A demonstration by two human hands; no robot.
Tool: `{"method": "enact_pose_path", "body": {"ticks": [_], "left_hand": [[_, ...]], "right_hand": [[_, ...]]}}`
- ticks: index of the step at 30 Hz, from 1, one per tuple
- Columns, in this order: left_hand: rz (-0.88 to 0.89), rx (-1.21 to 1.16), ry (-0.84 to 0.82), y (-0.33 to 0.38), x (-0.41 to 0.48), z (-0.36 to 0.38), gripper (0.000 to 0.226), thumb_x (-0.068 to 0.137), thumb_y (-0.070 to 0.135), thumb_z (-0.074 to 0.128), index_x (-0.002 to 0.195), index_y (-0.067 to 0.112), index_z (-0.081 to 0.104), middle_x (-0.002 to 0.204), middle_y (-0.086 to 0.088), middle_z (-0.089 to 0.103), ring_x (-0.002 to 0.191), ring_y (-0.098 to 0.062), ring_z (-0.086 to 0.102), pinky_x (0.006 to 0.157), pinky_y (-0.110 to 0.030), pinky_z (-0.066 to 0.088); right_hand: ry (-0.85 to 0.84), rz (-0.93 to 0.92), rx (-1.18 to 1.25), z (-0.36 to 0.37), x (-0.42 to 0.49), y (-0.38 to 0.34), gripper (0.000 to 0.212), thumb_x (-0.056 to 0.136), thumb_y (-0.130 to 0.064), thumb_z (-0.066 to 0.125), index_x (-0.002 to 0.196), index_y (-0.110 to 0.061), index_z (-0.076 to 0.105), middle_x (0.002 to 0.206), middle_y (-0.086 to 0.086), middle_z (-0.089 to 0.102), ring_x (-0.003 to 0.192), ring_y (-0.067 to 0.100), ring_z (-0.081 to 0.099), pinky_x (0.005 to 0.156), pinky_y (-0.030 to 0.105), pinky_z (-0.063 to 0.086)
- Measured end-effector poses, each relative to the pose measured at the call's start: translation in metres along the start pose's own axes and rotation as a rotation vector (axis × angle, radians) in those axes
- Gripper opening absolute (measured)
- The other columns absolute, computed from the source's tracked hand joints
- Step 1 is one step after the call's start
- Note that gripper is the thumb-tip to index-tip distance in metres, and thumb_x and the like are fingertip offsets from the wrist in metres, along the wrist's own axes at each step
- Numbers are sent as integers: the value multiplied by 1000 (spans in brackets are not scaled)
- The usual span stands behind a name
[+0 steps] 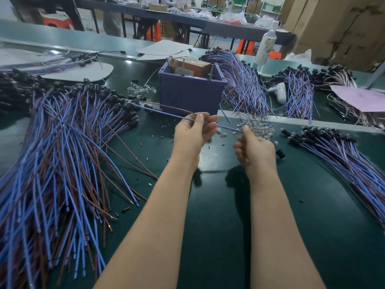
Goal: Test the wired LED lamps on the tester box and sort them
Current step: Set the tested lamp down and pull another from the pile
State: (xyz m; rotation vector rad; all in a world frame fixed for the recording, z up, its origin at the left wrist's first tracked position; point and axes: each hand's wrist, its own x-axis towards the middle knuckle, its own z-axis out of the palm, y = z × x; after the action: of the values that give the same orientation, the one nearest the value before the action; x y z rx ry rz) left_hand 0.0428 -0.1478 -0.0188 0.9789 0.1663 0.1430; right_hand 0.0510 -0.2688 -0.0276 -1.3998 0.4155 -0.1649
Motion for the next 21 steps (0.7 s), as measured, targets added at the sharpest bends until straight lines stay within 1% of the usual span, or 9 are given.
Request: {"method": "enact_pose_path", "body": {"ticks": [3, 5, 6, 8, 9, 12, 14, 18, 21], "left_hand": [[59, 133, 42, -5, 1, -1, 24, 101, 6, 37, 82, 8, 52, 78, -6, 63, 50, 1, 61, 58, -11, 52], [52, 195, 18, -10, 1, -1, 25, 101, 5, 37, 81, 8, 52, 76, -6, 61, 49, 1, 61, 56, -11, 51], [52, 232, 3, -12, 1, 0, 25, 101, 5, 38, 81, 8, 53, 76, -7, 61, 52, -1, 62, 58, -12, 52], [79, 364, -16, -16, 3, -1, 23, 100, 6, 41, 83, 7, 56, 79, -13, 60, 66, -15, 63, 69, -23, 56], [111, 442, -9, -17, 4, -1, 21, 99, 7, 43, 85, 8, 57, 82, -14, 61, 74, -21, 61, 77, -32, 57], [171, 547, 53, -21, 7, -6, 18, 97, 10, 50, 82, 16, 59, 78, -7, 61, 79, -23, 59, 89, -46, 53], [182, 529, 82, -23, 7, -8, 14, 94, 10, 54, 84, 18, 58, 75, -3, 61, 79, -25, 62, 89, -46, 53], [184, 496, 39, -26, 9, -8, 14, 91, 1, 54, 87, 14, 58, 88, -10, 65, 87, -25, 64, 92, -45, 52], [222, 554, 33, -28, 11, -10, 14, 93, 3, 51, 86, 15, 56, 83, -5, 65, 78, -18, 63, 86, -38, 54]], "right_hand": [[138, -421, -344, 7, -6, 2, 42, 92, -33, 57, 55, -16, 45, 50, -4, 45, 45, 8, 39, 50, 23, 34], [191, -684, -396, 17, -14, 3, 32, 93, -29, 56, 64, -16, 56, 58, -8, 54, 55, 7, 48, 59, 20, 39], [153, -743, -451, 21, -15, 5, 24, 94, -26, 54, 76, -14, 64, 69, -4, 63, 66, 12, 56, 68, 21, 43], [3, -745, -617, 27, -14, 13, 22, 96, -18, 49, 101, -9, 68, 95, 6, 70, 90, 23, 61, 82, 28, 43], [-68, -714, -679, 27, -12, 18, 23, 97, -15, 48, 105, -8, 68, 100, 9, 70, 95, 25, 60, 80, 27, 40], [-166, -628, -744, 28, -8, 27, 23, 96, -15, 47, 97, -5, 68, 95, 14, 70, 90, 30, 59, 72, 30, 34], [-154, -613, -705, 29, -8, 29, 23, 96, -15, 48, 92, -5, 68, 91, 13, 70, 88, 30, 59, 73, 31, 36], [-44, -572, -623, 31, -6, 31, 22, 96, -20, 50, 94, -7, 67, 93, 10, 70, 88, 27, 60, 71, 27, 35], [7, -548, -576, 35, -6, 33, 22, 96, -20, 48, 95, -6, 65, 92, 12, 70, 89, 30, 61, 77, 34, 44]]}}
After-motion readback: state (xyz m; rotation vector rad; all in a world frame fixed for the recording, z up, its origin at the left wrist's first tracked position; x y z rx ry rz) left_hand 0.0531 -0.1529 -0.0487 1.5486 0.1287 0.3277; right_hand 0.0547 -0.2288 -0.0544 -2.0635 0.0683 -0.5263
